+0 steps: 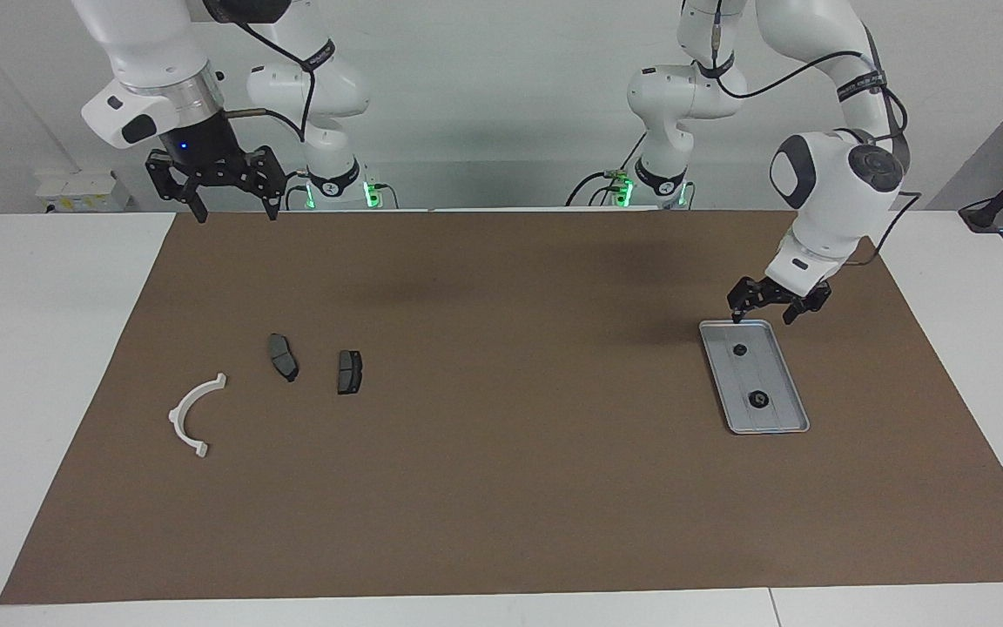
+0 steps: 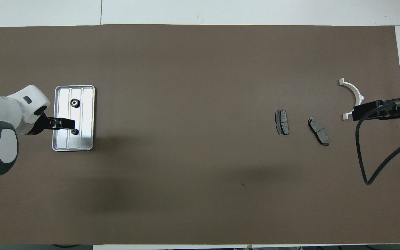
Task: Place bearing gear from tray to pile
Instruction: 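Reach the left gripper into the silver tray and grasp a black bearing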
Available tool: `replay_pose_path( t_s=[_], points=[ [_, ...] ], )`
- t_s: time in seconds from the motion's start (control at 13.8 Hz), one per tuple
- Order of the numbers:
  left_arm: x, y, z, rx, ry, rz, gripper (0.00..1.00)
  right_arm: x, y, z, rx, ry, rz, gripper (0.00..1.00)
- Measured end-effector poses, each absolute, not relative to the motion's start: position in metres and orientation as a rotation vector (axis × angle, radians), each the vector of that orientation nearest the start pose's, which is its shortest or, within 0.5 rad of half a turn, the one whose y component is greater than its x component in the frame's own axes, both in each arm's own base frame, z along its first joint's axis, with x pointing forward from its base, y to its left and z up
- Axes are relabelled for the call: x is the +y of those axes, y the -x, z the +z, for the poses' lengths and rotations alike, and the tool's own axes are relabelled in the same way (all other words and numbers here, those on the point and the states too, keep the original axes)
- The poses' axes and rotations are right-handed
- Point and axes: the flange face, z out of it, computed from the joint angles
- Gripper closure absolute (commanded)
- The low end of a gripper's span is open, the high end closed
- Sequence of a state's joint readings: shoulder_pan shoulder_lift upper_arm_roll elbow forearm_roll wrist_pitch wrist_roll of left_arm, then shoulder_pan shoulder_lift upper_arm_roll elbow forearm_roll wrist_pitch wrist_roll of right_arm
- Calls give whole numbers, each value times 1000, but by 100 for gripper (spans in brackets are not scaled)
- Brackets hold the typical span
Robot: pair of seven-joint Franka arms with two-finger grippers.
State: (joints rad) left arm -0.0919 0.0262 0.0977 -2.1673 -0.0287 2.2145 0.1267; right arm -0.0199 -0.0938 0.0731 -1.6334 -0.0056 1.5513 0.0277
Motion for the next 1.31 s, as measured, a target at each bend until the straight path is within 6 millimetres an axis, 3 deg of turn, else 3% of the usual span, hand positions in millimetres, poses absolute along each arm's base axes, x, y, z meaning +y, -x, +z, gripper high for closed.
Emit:
replay_pose_path(
  t_s=[0.51,1.02,1.31],
  points=[
    [8,-541,324,161,3148,33,7,29,-522,644,-40,3153,-20,0],
    [8,-533,309,160,3147,35,9,29,-514,656,-40,3154,-55,0],
    [6,-536,302,167,3143,8,9,30,-511,651,-41,3155,-31,0]
  ],
)
